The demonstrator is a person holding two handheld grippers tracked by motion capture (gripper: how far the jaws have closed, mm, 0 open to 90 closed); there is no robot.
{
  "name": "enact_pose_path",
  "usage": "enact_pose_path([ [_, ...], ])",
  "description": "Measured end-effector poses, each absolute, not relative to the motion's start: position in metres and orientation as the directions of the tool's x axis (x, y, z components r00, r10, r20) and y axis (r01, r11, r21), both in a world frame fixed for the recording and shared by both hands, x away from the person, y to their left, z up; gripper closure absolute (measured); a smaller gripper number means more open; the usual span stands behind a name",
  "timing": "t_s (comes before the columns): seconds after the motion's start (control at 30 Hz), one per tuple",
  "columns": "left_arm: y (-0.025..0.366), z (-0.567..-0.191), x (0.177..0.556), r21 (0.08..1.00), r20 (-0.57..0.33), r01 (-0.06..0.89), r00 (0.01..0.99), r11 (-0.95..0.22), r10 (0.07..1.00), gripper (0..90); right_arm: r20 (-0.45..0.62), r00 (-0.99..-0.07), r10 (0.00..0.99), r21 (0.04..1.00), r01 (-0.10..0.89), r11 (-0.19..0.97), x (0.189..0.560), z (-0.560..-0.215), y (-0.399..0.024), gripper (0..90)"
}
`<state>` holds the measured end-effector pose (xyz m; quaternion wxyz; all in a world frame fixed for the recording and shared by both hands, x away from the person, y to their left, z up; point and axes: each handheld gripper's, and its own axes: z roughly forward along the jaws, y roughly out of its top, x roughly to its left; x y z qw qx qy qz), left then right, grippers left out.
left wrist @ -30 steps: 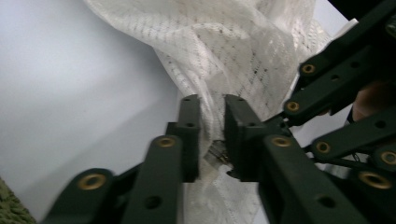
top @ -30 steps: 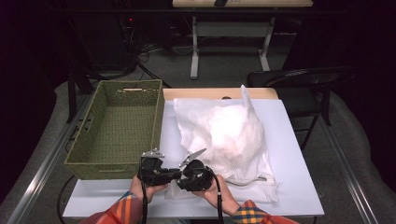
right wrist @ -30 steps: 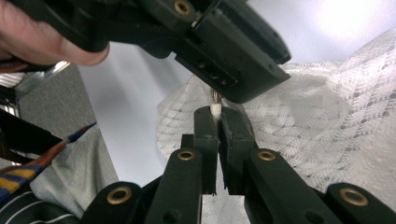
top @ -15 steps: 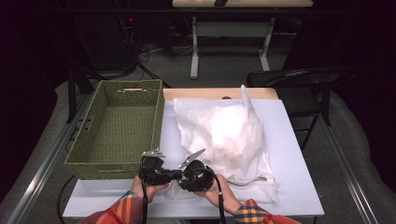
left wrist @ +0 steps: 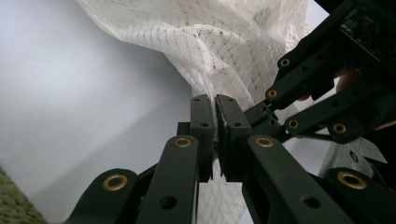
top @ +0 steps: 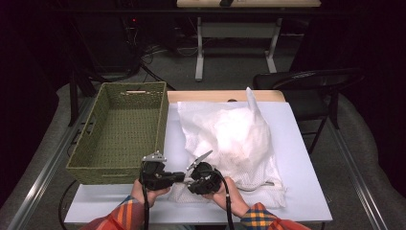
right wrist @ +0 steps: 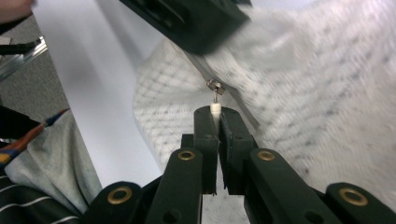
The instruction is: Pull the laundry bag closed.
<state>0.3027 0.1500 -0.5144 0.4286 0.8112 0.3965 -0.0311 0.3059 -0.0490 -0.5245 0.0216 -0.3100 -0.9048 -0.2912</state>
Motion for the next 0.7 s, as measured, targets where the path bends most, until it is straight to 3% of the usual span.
enact_pose_path([
  [0.7, 0.158, -0.511, 0.302, 0.686, -0.329, 0.652, 0.675, -0.324, 0.661, 86.0, 0.196, -0.784, 0.589, 0.456, 0.605, 0.653, 0.314, -0.529, -0.065, 87.0],
])
